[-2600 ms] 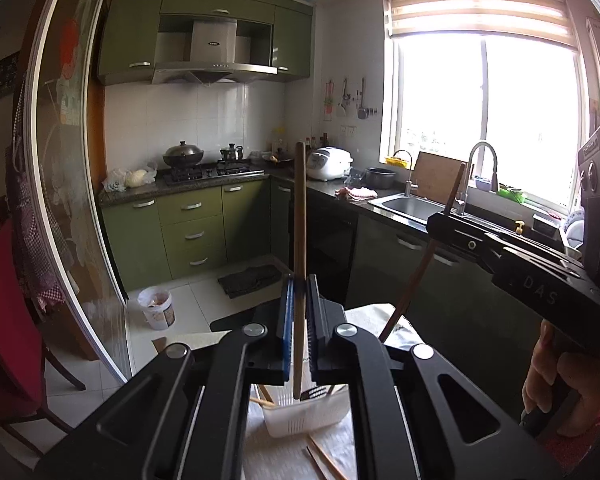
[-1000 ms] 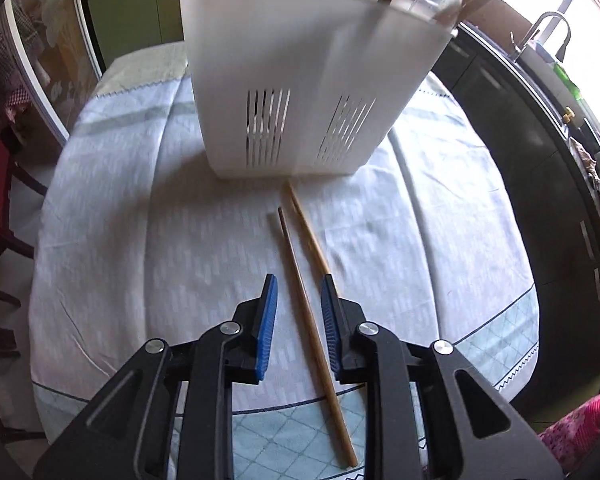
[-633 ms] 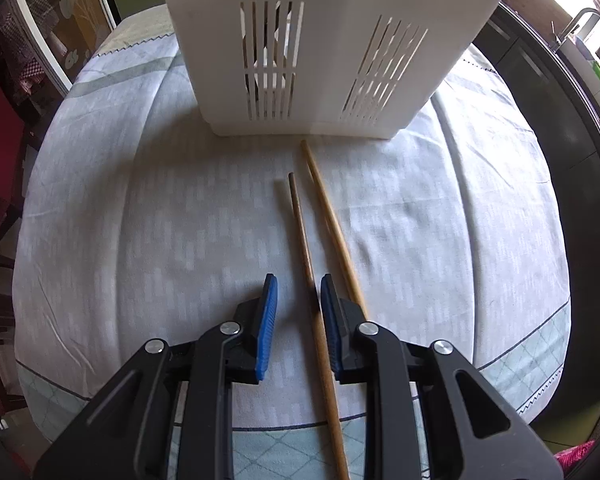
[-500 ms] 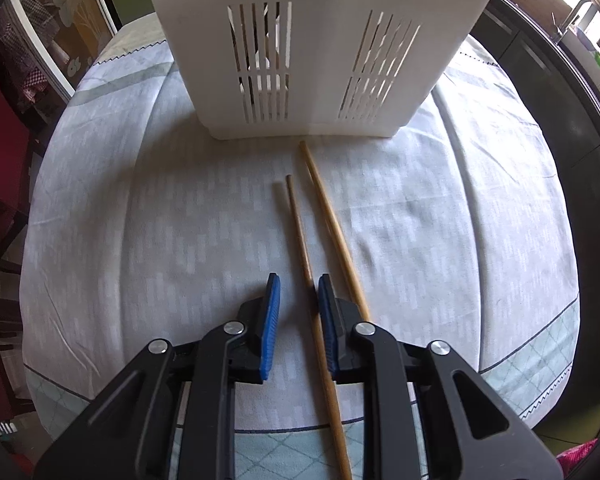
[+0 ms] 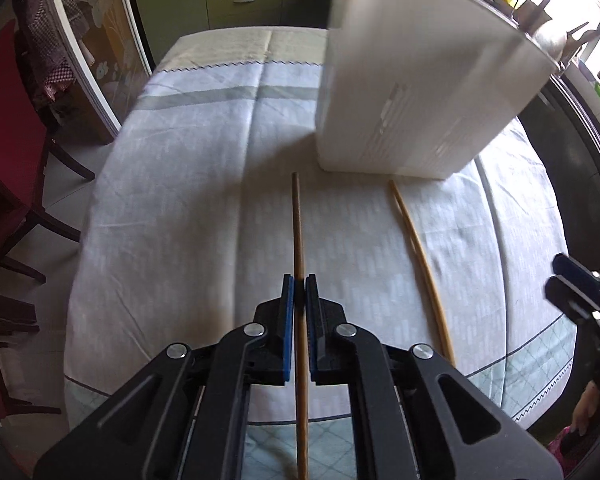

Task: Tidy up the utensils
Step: 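Grasp a chopstick with the left gripper while the right gripper grasps the last one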

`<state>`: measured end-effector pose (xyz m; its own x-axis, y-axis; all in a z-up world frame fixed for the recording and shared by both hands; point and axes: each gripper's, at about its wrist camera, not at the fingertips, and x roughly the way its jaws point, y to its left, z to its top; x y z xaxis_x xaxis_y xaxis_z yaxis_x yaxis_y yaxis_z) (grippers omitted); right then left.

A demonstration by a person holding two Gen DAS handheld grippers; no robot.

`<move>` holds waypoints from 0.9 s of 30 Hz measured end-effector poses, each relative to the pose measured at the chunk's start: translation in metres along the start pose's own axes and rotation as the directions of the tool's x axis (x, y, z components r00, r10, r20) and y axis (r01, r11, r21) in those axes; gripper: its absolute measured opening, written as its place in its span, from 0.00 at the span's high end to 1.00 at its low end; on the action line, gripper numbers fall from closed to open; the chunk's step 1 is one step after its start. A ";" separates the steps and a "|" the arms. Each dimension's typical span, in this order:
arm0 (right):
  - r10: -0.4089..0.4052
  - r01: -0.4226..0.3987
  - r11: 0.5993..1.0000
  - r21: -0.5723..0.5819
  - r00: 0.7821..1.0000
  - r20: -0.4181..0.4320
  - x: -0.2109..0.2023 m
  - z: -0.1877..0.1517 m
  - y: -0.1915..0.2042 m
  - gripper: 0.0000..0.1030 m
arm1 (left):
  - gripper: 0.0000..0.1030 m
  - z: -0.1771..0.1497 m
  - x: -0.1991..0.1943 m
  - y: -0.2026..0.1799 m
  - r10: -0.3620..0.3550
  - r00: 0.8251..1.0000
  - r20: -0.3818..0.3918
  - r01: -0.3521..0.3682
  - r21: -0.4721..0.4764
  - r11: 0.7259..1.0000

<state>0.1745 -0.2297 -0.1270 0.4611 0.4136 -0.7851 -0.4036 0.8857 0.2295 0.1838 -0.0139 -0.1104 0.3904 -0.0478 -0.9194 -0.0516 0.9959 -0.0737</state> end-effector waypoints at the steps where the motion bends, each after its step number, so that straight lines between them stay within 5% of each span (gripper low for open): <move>1: 0.000 -0.001 1.000 -0.015 1.000 -0.025 0.012 0.005 0.008 0.64 | 0.95 0.000 -0.004 0.005 -0.001 1.000 0.014 0.001 -0.005 1.000; 12: -0.149 0.131 0.985 -0.111 0.973 -0.177 0.111 0.036 0.059 0.74 | 0.95 0.008 -0.022 0.030 -0.051 0.994 0.092 0.052 -0.010 0.999; 17: -0.193 0.172 0.976 -0.135 0.967 -0.167 0.119 0.039 0.074 0.76 | 0.95 0.005 -0.020 0.026 -0.080 0.994 0.080 0.080 0.013 0.997; 21: -0.189 0.165 0.974 -0.154 0.968 -0.163 0.121 0.036 0.086 0.92 | 0.95 0.003 -0.024 0.020 -0.088 0.992 0.087 0.085 0.037 0.996; 27: -0.143 0.129 0.986 -0.110 0.981 -0.131 0.103 0.035 0.071 0.93 | 0.95 -0.001 -0.034 0.010 -0.097 0.990 0.103 0.090 0.071 0.993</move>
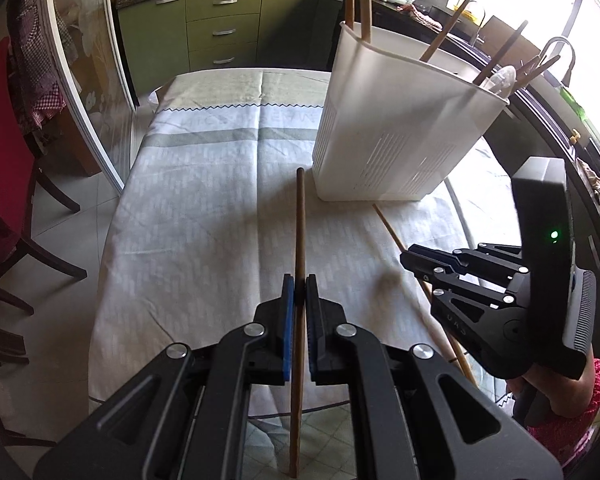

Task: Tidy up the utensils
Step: 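Grasp a chopstick with the left gripper while the right gripper grasps the last one, then lift both chopsticks upright and drop them into the white holder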

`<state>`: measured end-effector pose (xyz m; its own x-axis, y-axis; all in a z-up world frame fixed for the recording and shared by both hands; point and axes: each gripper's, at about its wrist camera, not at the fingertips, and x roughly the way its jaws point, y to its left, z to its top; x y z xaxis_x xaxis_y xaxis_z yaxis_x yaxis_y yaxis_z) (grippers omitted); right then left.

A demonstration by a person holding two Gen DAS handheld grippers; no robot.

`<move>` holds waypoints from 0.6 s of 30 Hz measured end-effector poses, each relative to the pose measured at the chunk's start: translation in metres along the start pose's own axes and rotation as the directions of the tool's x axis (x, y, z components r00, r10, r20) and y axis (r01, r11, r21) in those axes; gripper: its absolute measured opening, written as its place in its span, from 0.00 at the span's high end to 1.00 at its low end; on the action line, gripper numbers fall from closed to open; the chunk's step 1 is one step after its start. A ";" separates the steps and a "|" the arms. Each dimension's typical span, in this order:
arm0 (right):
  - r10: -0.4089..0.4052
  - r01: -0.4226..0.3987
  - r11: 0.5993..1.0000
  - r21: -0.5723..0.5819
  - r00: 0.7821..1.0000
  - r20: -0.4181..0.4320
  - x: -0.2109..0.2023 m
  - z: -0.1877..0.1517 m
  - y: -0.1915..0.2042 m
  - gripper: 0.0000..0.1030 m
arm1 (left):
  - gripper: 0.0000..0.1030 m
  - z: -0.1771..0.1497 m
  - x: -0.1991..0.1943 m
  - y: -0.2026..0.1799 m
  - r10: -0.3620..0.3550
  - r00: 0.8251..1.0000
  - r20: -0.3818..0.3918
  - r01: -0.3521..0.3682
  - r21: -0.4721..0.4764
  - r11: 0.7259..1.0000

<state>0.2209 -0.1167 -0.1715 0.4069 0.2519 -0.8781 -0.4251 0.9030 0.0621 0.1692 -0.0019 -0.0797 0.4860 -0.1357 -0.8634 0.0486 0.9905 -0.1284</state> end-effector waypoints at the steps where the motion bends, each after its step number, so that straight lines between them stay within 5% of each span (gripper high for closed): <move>1: 0.012 -0.013 1.000 0.011 1.000 0.022 -0.008 -0.001 -0.004 0.93 | 0.95 0.000 -0.002 0.000 -0.002 1.000 0.004 0.002 0.005 1.000; 18: 0.082 -0.110 0.992 0.067 0.939 0.333 -0.152 -0.041 -0.049 0.93 | 0.95 -0.004 -0.058 -0.020 -0.009 0.992 0.123 -0.001 0.075 0.997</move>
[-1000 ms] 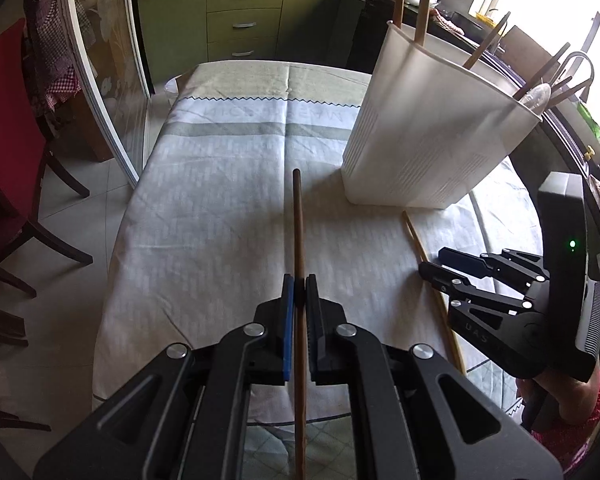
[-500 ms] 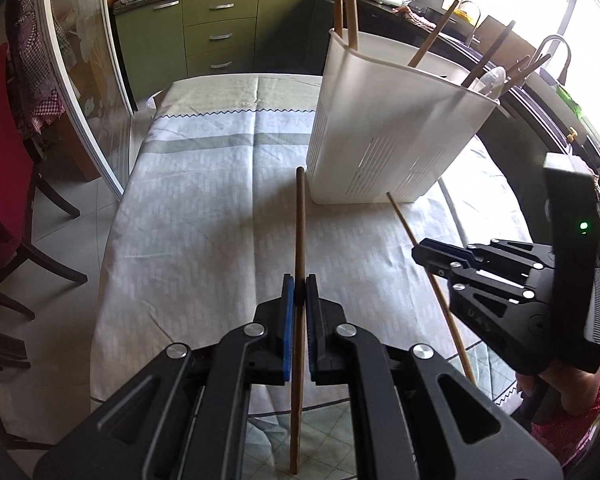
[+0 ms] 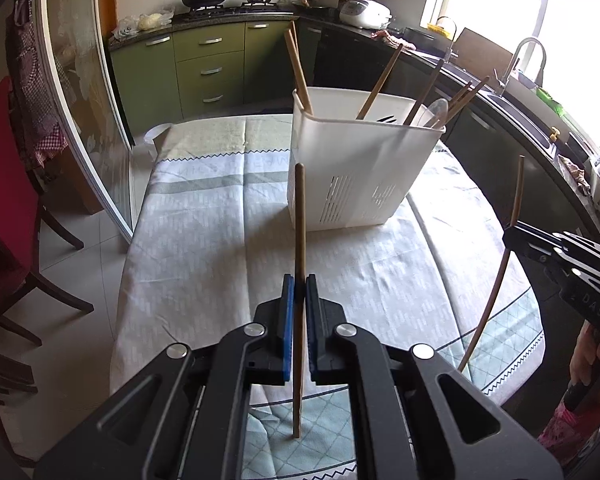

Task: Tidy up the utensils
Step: 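Lift both chopsticks upright and drop them into the white holder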

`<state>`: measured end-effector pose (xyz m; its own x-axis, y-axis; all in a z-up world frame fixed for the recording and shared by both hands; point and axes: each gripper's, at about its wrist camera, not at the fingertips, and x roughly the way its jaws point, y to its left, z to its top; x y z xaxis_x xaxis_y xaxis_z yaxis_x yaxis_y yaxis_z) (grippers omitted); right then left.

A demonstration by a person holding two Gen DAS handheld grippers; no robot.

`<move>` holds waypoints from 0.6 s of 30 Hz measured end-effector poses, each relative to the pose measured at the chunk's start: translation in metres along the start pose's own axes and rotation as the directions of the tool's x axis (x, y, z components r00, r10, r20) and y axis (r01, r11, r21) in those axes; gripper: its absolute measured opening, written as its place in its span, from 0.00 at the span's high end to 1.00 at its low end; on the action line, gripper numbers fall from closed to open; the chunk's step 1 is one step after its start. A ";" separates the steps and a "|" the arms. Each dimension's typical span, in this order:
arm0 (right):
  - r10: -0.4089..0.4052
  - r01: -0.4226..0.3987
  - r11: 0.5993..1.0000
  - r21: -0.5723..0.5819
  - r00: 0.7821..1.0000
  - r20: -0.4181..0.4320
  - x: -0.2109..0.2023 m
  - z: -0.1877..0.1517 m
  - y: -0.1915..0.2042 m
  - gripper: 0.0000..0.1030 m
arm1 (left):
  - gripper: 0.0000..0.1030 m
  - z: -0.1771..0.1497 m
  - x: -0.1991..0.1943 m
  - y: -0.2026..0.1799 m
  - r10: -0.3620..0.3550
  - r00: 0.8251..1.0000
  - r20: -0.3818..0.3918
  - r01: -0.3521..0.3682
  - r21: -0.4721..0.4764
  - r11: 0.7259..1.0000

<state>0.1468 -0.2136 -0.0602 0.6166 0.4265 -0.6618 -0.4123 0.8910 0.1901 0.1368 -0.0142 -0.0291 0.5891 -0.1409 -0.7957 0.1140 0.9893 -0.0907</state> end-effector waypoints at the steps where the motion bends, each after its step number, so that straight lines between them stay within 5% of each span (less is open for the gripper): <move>1: 0.000 0.000 1.000 -0.002 1.000 0.008 -0.007 0.000 0.002 0.93 | 0.95 0.000 -0.003 -0.001 0.000 1.000 0.007 0.000 0.004 1.000; 18: 0.009 -0.008 1.000 -0.017 0.997 0.074 -0.046 -0.007 0.007 0.93 | 0.95 0.000 -0.025 -0.014 -0.015 0.998 0.055 0.013 0.041 0.999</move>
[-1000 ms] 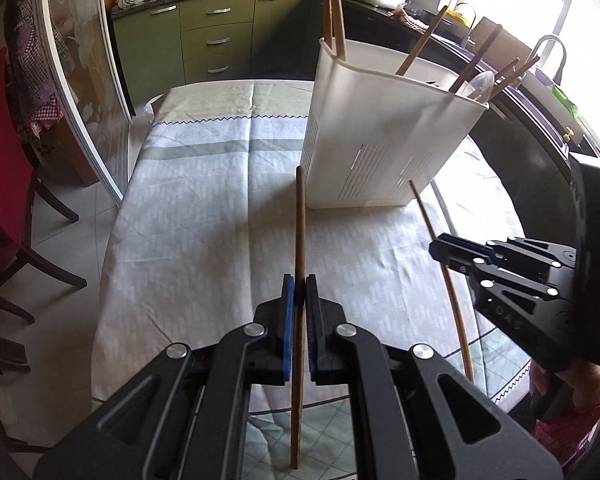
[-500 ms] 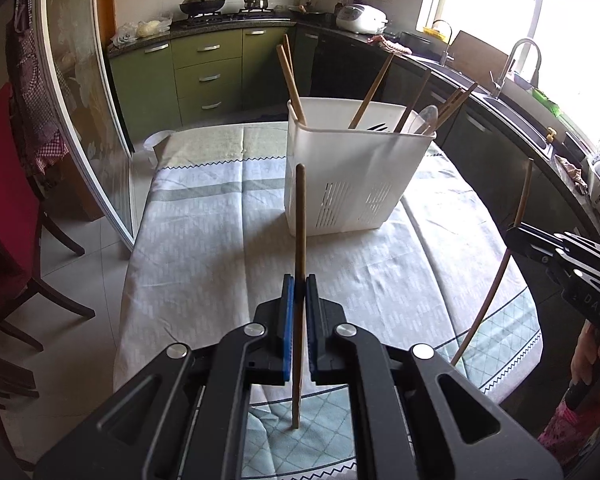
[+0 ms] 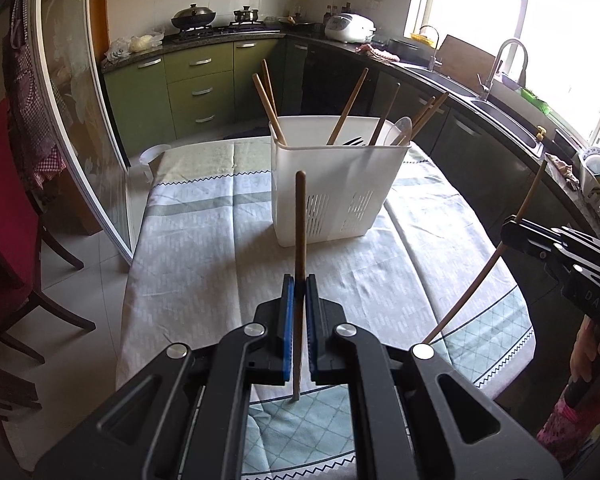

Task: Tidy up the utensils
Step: 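Lift both chopsticks upright and drop them into the white holder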

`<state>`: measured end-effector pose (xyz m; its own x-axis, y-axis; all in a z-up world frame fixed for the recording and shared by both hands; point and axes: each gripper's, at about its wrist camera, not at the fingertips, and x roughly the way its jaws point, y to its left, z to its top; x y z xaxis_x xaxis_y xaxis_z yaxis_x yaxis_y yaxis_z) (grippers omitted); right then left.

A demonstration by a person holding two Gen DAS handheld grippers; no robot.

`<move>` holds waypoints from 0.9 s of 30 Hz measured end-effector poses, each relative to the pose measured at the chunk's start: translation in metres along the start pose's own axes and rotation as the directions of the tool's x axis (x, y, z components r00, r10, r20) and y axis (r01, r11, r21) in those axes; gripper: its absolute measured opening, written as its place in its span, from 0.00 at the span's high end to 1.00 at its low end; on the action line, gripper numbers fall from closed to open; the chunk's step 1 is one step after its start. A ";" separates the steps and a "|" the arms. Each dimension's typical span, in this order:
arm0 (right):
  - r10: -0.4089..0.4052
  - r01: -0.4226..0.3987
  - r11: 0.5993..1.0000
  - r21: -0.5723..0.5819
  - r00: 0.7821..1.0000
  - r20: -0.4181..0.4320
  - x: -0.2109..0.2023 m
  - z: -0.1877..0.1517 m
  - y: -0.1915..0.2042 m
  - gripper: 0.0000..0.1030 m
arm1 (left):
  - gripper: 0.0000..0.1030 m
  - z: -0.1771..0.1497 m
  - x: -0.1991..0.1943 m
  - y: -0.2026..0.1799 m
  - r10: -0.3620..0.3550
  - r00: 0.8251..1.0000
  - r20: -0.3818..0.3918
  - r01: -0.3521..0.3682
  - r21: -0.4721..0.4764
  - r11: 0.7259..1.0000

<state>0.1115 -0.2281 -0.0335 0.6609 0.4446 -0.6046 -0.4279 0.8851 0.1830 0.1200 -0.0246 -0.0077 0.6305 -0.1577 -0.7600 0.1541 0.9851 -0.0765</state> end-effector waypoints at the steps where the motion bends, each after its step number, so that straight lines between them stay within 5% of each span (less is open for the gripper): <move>1: 0.001 -0.001 1.000 -0.001 1.000 0.003 -0.001 0.002 0.000 0.93 | 0.95 0.001 -0.001 0.000 -0.001 1.000 0.002 0.001 0.000 1.000; 12: 0.026 -0.026 0.999 -0.020 0.999 0.044 -0.011 0.023 0.010 0.93 | 0.95 0.018 -0.012 -0.006 -0.025 0.999 0.031 0.025 0.011 1.000; 27: 0.057 -0.041 0.996 -0.077 0.976 0.209 -0.059 0.125 0.025 0.93 | 0.95 0.110 -0.074 -0.029 -0.071 0.978 0.197 0.059 0.069 0.996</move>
<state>0.1395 -0.2151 0.1038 0.7499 0.5131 -0.4176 -0.5013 0.8526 0.1475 0.1527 -0.0492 0.1222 0.7553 -0.2378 -0.6107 0.2429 0.9671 -0.0761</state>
